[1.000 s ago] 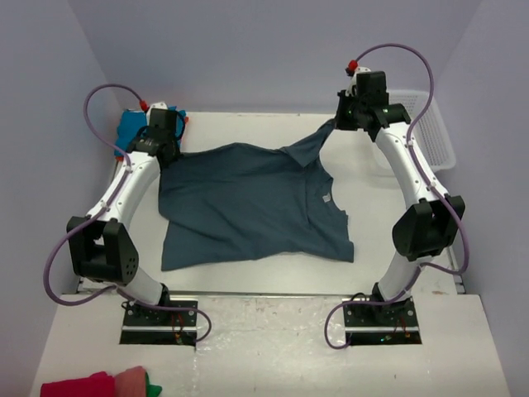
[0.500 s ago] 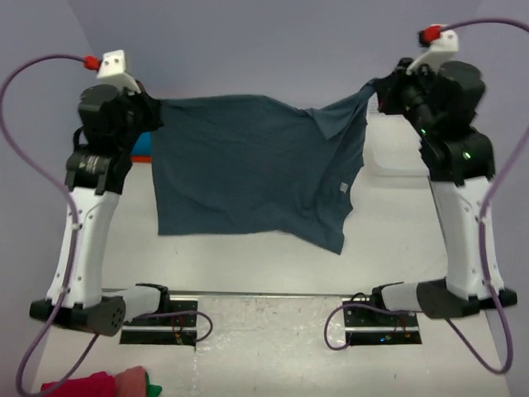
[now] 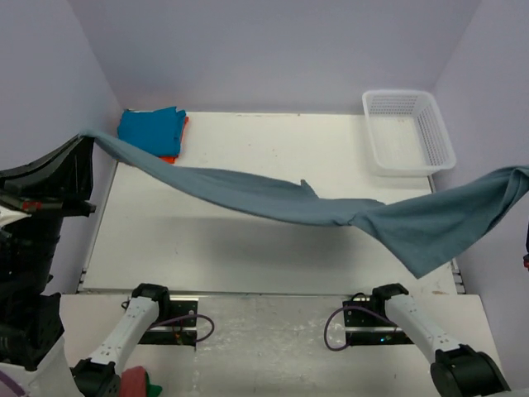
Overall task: Fold and stack the t-shirts
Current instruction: Flatten out the tshirt
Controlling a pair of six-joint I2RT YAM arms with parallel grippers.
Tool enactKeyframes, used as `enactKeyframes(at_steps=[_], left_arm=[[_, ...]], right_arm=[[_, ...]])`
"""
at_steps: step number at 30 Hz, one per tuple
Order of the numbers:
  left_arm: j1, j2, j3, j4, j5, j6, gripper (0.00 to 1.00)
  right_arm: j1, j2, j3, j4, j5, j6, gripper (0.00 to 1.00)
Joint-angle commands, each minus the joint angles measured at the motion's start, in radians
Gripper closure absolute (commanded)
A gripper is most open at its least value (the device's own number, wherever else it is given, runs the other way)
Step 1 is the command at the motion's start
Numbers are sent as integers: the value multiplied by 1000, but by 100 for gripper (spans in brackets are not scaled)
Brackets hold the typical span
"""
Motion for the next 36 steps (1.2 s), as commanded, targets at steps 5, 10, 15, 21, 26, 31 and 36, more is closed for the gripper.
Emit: enactKeyframes(at_steps=[5,10,15,21,26,31,36], left_arm=[[-3,17,31,63,43,28,100],[-3,101,-75,163,-28,18,100],[-1,259,-189,302,-149,40,100],[12,584,-279,436,-249,46,100],[48,842,-313,552,-257,22,100],[52,1070,-272,591,-227,34,100],[60,1219,-213,634,-189,44,100]], right_arm=[[1,56,55,-10,-170,40,100],[1,219,91,78,-134,17,100],[1,522,207,119,-132,-61,100],[-13,850,180,173,-162,-124,100],[-22,1084,120,222,-210,-144,100],[-31,1269,195,243,-270,-150,100],[-46,1411,266,266,-281,-149,100]])
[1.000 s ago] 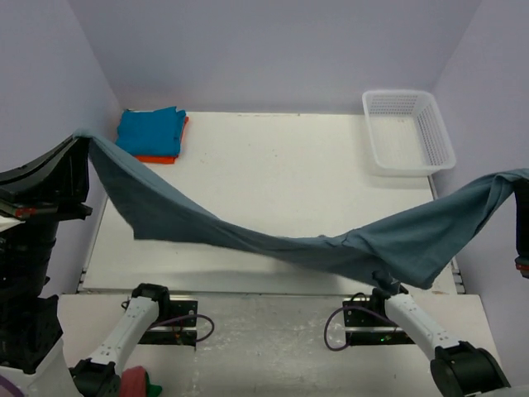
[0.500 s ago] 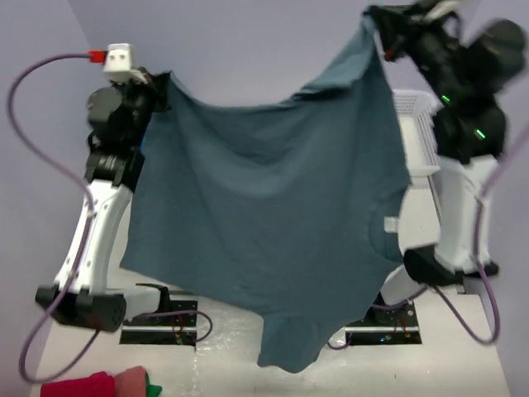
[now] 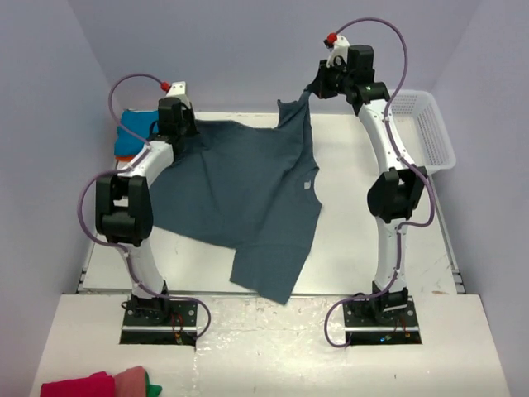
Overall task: Fold and stack the t-shirts
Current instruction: Flatten out the tshirt
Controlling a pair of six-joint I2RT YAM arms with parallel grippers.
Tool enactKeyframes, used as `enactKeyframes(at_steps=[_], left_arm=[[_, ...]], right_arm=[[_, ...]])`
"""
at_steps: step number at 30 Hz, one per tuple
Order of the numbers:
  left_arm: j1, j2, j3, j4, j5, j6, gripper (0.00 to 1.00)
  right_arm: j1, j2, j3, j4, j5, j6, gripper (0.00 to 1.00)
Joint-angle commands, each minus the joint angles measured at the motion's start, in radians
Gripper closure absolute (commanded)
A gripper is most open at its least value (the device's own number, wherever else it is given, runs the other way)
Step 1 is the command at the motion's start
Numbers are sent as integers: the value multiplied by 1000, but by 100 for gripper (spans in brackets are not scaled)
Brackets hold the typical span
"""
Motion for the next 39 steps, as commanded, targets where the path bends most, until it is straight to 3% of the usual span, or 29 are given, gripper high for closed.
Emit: enactKeyframes(at_steps=[1,9,10,11,12,13,14,15,17,20,23,25,29,31,36,39], left_arm=[[11,44,99,111,26,16,100],[11,126,221,84,57,28,100],[11,126,225,81,51,29,100],[11,126,230,74,38,32,75],[11,115,228,69,-1,32,56],[11,104,213,69,-20,29,41],[11,87,199,74,-61,31,28],[9,40,181,78,-92,29,12],[8,-17,139,71,-197,9,1],[-12,-168,144,-84,-425,-26,0],[-32,-198,271,-497,-613,-170,0],[-18,-212,259,-716,-620,-266,0],[44,-302,28,-770,-381,-302,3],[78,-325,-75,-776,-328,-323,7],[183,-324,-201,-784,-189,-325,30],[193,-250,-213,-817,-182,-316,32]], right_arm=[[-21,0,118,113,-36,-15,100],[-55,43,170,137,-7,-20,100],[-64,50,177,128,-12,-17,94],[-67,52,177,125,-4,-13,75],[-70,52,177,120,-2,-12,48],[-72,41,174,107,8,-15,12],[-72,29,167,104,25,-12,2],[-73,17,158,96,47,-10,1],[-70,-49,138,71,76,11,1],[-52,-205,50,9,177,49,1],[0,-409,-182,-116,338,133,1],[45,-533,-368,-133,361,230,1],[147,-832,-931,-26,363,387,1],[215,-891,-1054,13,383,437,1],[382,-1060,-1325,33,473,453,1],[393,-1155,-1436,60,443,465,1]])
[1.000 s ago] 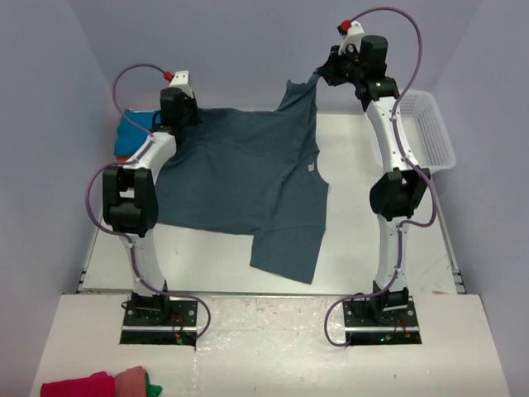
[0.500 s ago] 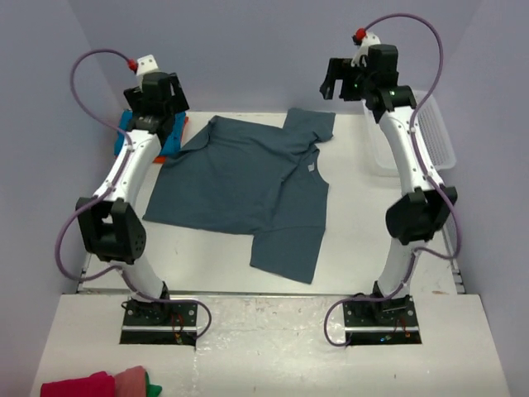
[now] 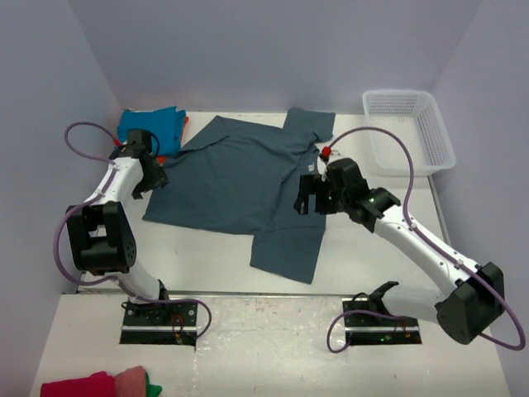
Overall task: Fold and stack the t-shirts
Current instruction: Flatten out the tshirt
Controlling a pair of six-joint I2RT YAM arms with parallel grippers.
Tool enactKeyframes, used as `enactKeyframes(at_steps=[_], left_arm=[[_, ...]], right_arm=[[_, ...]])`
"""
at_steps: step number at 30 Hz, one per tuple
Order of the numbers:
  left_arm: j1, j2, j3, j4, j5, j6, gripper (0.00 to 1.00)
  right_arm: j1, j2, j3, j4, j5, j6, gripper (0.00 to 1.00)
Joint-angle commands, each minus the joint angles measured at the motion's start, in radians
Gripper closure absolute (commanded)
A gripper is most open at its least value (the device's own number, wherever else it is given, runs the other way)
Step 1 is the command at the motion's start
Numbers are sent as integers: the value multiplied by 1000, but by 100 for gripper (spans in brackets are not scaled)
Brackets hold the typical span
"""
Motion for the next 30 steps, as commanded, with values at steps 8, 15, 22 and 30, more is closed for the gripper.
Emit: enactKeyframes(at_steps=[8,15,22,30], left_arm=[[106,94,-84,-28,81,13,50],[184,118,-137,2,67,51,51],[223,129,-153,30,101,73,39],[223,189,-137,65,168,50,40]], right_arm=[[31,-194,-134,16,22,-2,1],[57,-184,-134,36,11,-9,1],[69,-190,-146,39,-10,-12,1],[76,-196,-154,47,1,-15,1]])
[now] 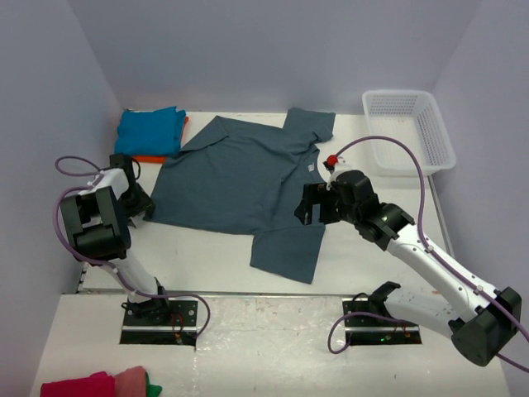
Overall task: Fold and stack the t-shirts
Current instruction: Flatten out the tshirt
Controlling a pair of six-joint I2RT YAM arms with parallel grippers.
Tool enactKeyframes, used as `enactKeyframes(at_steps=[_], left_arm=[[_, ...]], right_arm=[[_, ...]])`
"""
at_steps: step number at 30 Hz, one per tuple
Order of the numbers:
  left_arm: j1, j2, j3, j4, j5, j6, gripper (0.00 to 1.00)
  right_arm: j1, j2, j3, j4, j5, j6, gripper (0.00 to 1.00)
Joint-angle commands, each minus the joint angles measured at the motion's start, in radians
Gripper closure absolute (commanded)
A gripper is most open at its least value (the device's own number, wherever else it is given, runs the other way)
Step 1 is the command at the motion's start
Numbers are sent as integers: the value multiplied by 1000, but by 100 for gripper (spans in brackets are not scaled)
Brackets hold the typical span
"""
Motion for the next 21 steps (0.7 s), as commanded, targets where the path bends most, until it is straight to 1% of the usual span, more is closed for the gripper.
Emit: enactKeyframes(at_steps=[1,3,5,7,9,10,11,13,16,17,19,20,21], left_arm=[[6,52,10,80,83,0,41],[6,60,7,91,98,-6,43],[6,67,-1,111,115,-14,48],[6,84,-10,129,155,-20,50],[6,96,-14,137,174,-28,53],[6,97,-20,144,174,-29,54],[6,95,-25,147,171,-33,58],[6,86,-33,155,171,-31,59],[7,71,-39,161,168,-34,66],[7,60,-40,163,174,-37,73],[7,46,-50,164,174,-40,79],[7,38,-51,164,175,-39,88],[7,23,-53,157,175,-39,93]], right_arm=[[7,-6,0,25,12,-13,1],[10,-9,-5,25,15,-10,1],[9,-17,-2,21,15,-11,1],[10,-26,0,19,17,-14,1],[10,-26,1,10,41,-13,1],[9,-24,0,7,46,-11,1],[9,-23,-2,-1,52,-7,1],[10,-24,-15,-1,67,-5,1],[9,-23,-25,-9,76,9,1],[10,-15,-26,-13,75,15,1],[10,0,-17,-48,98,47,1],[10,9,-14,-62,128,62,1],[10,29,-5,-79,147,79,1]])
